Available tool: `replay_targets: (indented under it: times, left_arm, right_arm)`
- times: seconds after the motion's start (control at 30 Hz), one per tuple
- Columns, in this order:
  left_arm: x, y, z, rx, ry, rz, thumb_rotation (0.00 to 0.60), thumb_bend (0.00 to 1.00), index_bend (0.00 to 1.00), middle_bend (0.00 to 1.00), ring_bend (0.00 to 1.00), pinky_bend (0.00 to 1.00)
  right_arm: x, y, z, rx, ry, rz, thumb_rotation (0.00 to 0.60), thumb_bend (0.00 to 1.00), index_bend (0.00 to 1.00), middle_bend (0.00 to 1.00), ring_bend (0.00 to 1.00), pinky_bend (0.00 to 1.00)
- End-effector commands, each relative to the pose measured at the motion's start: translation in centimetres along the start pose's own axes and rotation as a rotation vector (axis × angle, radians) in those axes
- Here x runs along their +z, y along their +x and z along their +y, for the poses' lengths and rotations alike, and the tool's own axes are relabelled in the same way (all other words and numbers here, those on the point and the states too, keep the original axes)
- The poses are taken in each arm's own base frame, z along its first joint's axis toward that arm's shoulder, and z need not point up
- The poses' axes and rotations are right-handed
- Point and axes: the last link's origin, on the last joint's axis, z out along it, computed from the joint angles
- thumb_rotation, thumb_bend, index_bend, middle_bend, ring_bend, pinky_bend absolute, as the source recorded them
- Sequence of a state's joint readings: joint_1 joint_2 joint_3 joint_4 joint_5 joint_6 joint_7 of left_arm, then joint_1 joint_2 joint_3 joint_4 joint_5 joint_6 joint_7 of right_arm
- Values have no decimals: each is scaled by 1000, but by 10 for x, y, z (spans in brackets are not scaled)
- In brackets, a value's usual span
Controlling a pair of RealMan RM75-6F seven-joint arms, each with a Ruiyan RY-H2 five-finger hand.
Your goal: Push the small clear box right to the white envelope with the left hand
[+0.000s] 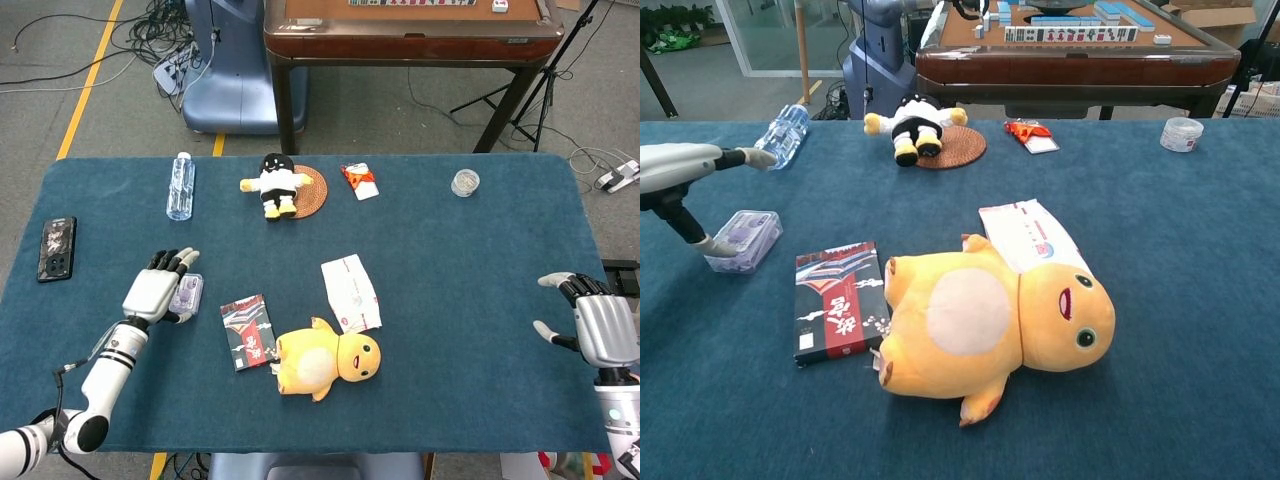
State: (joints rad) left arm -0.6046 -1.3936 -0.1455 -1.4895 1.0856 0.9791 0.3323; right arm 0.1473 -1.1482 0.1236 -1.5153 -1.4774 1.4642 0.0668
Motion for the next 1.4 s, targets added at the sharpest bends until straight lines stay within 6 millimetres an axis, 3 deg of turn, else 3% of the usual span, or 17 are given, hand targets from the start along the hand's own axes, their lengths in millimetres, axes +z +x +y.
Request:
replay_targets:
  times: [0.03,0.5,1.2,1.4]
  left_arm:
    - [-1,-3,0,4,0,-8,600,0,0,0,0,0]
    - [22,-9,-4,33,29,-25,600,0,0,0,0,0]
    - [55,3,0,44,42,25,600,0,0,0,0,0]
    - [51,4,-3,44,59,46,600,0,0,0,0,15]
  right_arm:
    - [-1,0,0,1,1,0,600,0,375,369,292,400]
    - [-4,1,3,-3,-13,-3,600,0,375,369,292,400]
    - [-5,-3,4,-6,-25,-12,600,0,374,369,292,400]
    - [-3,-3,3,-2,-21,-10,600,0,374,369,292,400]
